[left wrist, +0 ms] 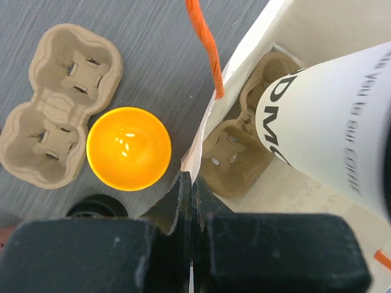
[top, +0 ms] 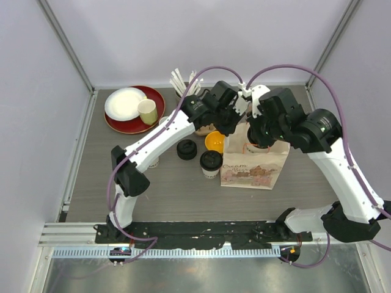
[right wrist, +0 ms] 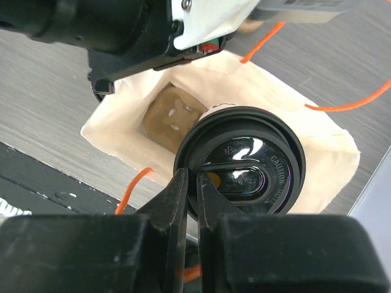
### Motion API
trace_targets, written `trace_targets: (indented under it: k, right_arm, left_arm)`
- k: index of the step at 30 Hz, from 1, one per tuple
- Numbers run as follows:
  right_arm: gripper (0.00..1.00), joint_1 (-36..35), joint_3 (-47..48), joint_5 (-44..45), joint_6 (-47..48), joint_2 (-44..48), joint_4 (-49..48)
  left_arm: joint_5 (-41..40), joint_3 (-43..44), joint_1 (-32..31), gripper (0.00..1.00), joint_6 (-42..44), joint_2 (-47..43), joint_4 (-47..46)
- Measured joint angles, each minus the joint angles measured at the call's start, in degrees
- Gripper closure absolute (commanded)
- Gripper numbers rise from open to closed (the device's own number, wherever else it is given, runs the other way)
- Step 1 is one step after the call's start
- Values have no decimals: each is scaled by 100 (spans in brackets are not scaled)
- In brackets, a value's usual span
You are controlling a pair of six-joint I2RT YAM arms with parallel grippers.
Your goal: Pack the takeout coffee
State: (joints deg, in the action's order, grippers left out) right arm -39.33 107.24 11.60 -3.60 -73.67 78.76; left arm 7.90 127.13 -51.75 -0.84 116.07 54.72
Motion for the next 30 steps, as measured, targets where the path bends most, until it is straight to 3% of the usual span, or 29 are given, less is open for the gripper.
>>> trace_targets:
  k: [9, 30]
  right_arm:
    - [99, 400, -737, -273, 411, -129, -11]
    - [99, 575, -1729, -1137, 1036, -85, -702]
  left_arm:
    - [-39, -162, 122, 100, 286, -192, 127]
    - [-166, -922, 317, 100, 785, -566, 472]
